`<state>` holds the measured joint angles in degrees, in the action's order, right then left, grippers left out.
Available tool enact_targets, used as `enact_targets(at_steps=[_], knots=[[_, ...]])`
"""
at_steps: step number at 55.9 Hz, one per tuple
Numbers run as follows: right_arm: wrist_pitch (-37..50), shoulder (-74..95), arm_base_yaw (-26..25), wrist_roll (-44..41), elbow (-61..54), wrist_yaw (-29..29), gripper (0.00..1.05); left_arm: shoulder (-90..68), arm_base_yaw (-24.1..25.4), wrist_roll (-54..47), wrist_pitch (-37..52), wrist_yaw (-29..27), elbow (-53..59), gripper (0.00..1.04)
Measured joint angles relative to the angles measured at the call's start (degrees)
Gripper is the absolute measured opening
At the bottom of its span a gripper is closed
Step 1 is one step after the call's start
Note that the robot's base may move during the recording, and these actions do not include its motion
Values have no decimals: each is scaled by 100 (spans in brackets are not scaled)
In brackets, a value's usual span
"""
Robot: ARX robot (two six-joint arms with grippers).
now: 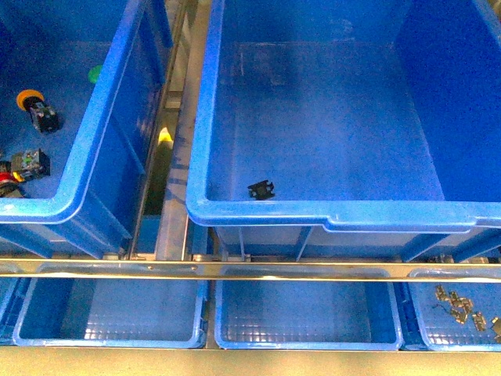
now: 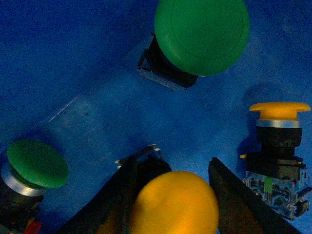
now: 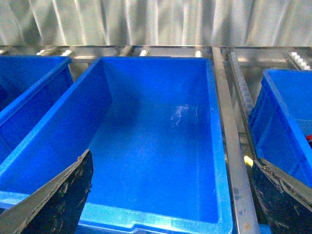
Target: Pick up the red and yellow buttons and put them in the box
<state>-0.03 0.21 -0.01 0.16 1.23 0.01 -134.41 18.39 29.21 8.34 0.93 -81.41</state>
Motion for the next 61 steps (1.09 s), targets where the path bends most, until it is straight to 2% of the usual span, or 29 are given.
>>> enact_targets(at_steps=[4, 22, 41, 45, 53, 61], knots=[[0, 0, 0, 0, 0, 0, 98, 0, 11, -22, 2, 15, 2, 34], [0, 0, 0, 0, 0, 0, 98, 358, 24, 278, -188, 435, 308, 34], [0, 0, 0, 0, 0, 0, 98, 2050, -111, 1158, -625, 1475, 1202, 34], [0, 0, 0, 0, 0, 0, 98, 2518, -192, 1508, -791, 1891, 1504, 34], [0, 0, 0, 0, 0, 0, 98, 3296, -459, 2140, -920, 2715, 1965, 34], [-2, 0, 0, 0, 0, 0, 98, 4017, -907, 2579, -909, 3230, 2312, 34]])
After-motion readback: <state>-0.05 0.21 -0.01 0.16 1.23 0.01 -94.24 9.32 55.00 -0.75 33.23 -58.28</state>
